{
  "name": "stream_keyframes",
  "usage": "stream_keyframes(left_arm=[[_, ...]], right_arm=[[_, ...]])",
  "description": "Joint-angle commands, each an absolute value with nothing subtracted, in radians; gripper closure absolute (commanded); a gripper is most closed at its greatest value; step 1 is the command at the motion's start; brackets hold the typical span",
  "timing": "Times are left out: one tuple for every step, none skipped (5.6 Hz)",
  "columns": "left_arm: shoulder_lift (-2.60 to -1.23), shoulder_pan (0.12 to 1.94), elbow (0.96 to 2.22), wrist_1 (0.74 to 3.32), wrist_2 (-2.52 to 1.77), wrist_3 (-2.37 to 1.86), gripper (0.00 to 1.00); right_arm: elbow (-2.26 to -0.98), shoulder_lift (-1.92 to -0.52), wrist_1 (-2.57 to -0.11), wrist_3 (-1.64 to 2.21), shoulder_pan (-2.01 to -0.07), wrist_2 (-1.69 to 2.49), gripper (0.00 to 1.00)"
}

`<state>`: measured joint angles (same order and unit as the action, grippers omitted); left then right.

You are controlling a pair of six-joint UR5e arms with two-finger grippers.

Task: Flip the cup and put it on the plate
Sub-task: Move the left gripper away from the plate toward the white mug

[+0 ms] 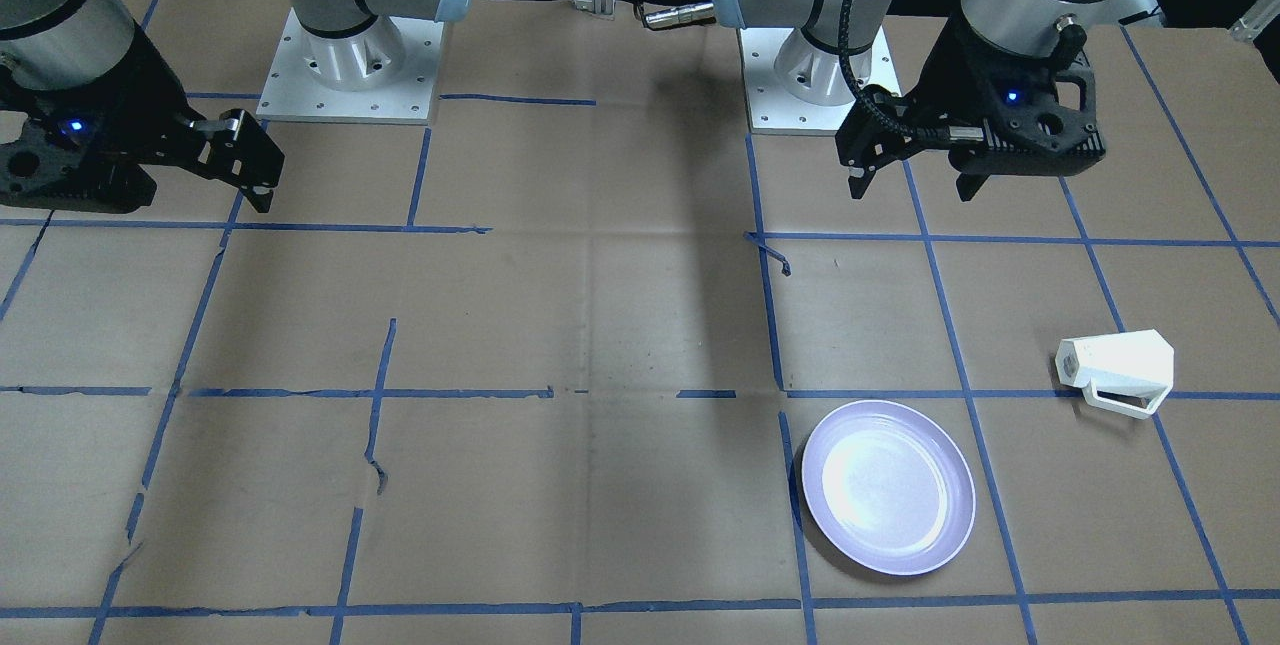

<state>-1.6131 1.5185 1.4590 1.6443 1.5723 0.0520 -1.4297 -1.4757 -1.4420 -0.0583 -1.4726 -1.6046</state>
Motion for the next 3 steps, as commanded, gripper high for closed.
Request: stream_keyframes(left_arm=[[-1.608, 1.49, 1.46, 1.646, 1.574, 0.084, 0.02], [-1.594, 1.455, 1.46, 1.657, 1.574, 0.124, 0.02], [-1.576, 1.387, 1.462, 1.686, 1.574, 0.237, 0.02]], right_arm=[[-1.43, -1.476, -1.442, -0.058, -1.473, -1.605, 0.0], [-1.43, -1.476, -1.442, -0.058, -1.473, -1.605, 0.0], [-1.43, -1.476, -1.442, -0.058, -1.473, -1.605, 0.0]])
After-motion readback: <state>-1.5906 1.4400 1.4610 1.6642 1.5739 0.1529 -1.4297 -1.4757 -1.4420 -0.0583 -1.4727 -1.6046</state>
